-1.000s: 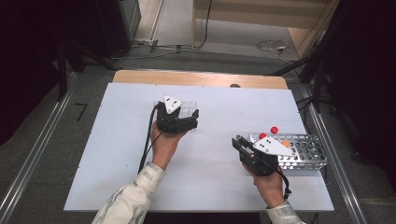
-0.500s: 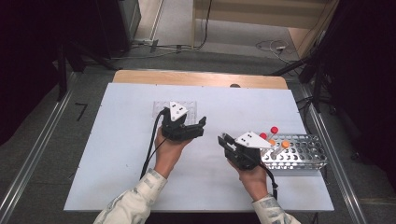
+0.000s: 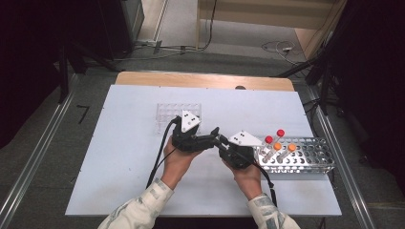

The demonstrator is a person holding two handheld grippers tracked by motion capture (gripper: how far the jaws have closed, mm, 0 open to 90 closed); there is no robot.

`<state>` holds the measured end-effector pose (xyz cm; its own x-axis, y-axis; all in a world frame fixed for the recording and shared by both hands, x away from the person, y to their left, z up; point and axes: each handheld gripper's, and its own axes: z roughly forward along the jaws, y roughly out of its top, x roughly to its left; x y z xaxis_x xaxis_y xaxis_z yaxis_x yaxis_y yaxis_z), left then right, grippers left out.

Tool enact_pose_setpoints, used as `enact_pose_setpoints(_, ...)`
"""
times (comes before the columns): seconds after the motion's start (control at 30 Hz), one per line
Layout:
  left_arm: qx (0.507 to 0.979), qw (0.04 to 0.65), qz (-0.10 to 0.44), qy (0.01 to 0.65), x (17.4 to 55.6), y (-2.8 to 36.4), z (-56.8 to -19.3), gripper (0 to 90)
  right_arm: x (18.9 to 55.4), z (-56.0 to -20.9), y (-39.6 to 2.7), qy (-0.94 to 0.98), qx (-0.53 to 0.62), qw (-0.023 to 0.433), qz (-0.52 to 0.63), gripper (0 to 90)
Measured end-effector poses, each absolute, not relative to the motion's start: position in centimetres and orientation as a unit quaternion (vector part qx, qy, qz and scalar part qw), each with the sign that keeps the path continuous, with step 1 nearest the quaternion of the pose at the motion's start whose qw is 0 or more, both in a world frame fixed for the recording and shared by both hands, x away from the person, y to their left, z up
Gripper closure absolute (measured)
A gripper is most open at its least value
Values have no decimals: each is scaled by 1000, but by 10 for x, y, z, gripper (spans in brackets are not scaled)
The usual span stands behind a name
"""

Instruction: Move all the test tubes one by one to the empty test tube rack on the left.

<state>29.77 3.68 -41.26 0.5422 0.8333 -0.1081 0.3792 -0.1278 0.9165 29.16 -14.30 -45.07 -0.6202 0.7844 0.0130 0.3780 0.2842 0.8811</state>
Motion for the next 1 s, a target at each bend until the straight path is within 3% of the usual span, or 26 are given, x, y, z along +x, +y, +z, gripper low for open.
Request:
enact_pose_setpoints(0.2, 737, 513, 194, 396, 295, 29, -415, 497, 291, -450, -141, 771, 373, 217, 468, 732)
enact_pose_setpoints(0.4, 749, 503, 189, 389, 295, 26, -418, 634, 290, -448, -141, 769, 370, 219, 473, 732)
enact_pose_setpoints(1.0, 757, 498, 182, 381, 295, 24, -419, 755, 288, -448, -140, 769, 370, 222, 471, 731)
